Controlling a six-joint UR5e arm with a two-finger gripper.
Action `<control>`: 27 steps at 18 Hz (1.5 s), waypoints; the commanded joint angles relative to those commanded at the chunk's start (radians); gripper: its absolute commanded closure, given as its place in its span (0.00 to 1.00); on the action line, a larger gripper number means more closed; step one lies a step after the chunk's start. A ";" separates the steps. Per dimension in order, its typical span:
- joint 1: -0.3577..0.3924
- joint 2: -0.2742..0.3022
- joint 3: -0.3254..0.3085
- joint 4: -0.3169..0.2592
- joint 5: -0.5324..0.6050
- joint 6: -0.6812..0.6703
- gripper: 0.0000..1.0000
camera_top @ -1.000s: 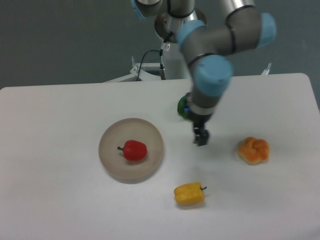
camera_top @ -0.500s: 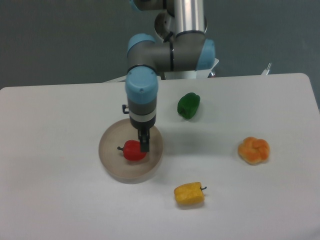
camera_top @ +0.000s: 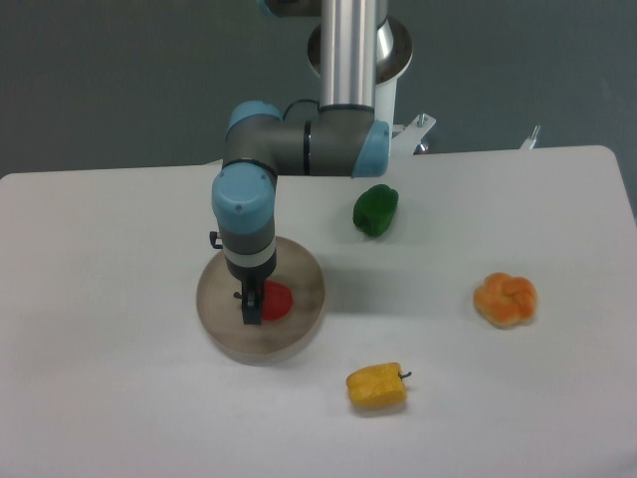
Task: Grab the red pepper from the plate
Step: 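Lower the gripper onto the red pepper and close on it, then lift the red pepper off the plate and carry it toward the orange pepper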
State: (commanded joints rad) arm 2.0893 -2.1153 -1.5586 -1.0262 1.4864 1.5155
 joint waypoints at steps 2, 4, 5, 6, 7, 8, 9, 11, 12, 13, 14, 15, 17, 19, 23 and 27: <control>0.000 -0.012 0.008 0.000 0.000 0.005 0.00; 0.002 -0.017 0.012 0.000 0.000 0.008 0.07; 0.005 -0.017 0.018 0.000 0.000 0.009 0.21; 0.011 -0.017 0.021 0.000 0.000 0.009 0.32; 0.020 -0.017 0.025 0.000 0.000 0.009 0.35; 0.026 -0.017 0.032 -0.003 0.000 0.009 0.37; 0.034 -0.015 0.034 -0.005 0.000 0.009 0.43; 0.041 -0.008 0.037 -0.009 -0.002 0.009 0.58; 0.051 0.000 0.037 -0.014 -0.002 0.009 0.64; 0.061 0.011 0.035 -0.015 0.000 0.009 0.65; 0.064 0.021 0.035 -0.018 0.002 0.008 0.65; 0.067 0.035 0.037 -0.034 0.003 0.008 0.68; 0.092 0.075 0.054 -0.095 0.005 0.008 0.68; 0.133 0.110 0.092 -0.178 0.005 0.008 0.68; 0.236 0.127 0.224 -0.389 0.005 0.015 0.69; 0.337 0.127 0.249 -0.410 0.012 0.048 0.71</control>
State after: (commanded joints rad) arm 2.4265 -1.9880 -1.3101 -1.4358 1.4987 1.5631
